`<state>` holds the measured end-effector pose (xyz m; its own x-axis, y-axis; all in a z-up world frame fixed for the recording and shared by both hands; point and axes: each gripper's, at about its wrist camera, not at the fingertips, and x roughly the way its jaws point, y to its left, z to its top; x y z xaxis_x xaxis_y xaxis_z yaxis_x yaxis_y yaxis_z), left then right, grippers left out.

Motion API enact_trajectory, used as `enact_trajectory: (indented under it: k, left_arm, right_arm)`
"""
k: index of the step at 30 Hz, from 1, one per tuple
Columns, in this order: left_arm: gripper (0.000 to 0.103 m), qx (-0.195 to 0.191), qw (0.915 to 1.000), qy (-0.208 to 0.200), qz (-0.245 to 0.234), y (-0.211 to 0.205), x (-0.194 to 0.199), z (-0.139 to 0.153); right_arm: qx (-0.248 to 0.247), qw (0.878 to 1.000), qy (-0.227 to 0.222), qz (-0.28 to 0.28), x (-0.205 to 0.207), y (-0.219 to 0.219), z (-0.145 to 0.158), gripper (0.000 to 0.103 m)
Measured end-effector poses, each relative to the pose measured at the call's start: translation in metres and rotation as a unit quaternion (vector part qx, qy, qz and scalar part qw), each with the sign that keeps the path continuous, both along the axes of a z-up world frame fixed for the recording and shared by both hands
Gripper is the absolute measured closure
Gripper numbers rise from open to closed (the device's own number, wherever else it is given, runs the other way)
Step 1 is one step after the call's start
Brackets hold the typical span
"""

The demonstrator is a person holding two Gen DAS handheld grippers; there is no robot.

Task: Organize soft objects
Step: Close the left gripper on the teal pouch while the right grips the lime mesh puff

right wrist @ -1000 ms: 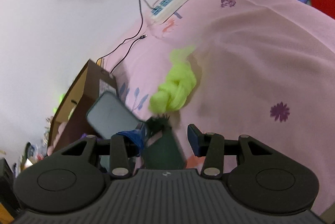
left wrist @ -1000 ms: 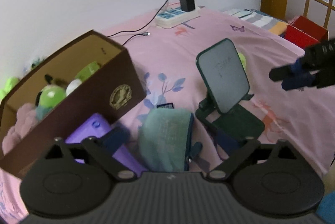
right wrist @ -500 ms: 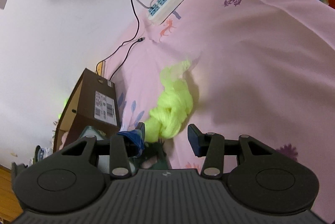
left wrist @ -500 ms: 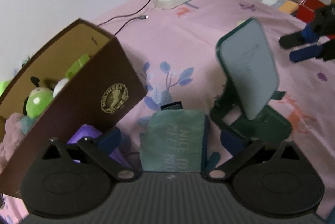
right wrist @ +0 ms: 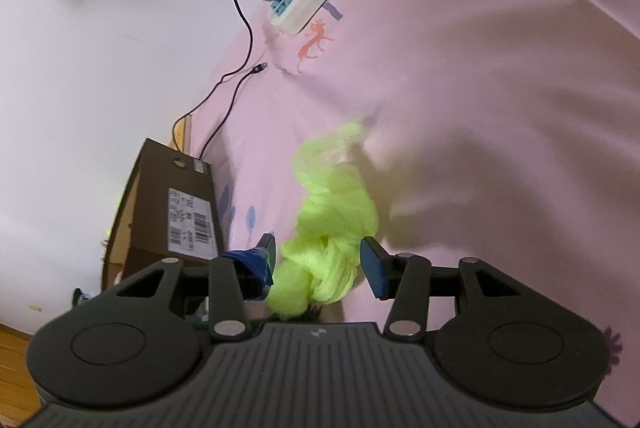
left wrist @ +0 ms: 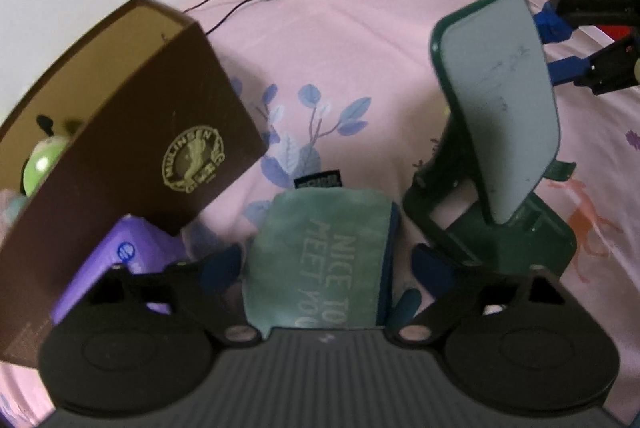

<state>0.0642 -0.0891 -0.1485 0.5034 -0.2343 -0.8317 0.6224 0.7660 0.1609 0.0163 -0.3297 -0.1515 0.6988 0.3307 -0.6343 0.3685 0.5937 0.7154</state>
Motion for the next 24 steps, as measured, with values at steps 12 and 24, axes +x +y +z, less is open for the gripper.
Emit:
enact_trajectory:
  k: [12, 24]
  left_arm:
    - [0.051, -0.026, 0.9990, -0.004, 0.036, 0.003, -0.004, 0.001]
    - [0.088, -0.063, 0.9955, -0.016, 0.069, 0.010, -0.013, 0.008]
  right_arm:
    - [-0.023, 0.999, 0.002, 0.021, 0.023, 0.020, -0.012, 0.068]
    - [-0.050, 0.997, -0.025, 0.048, 0.025, 0.020, -0.013, 0.072]
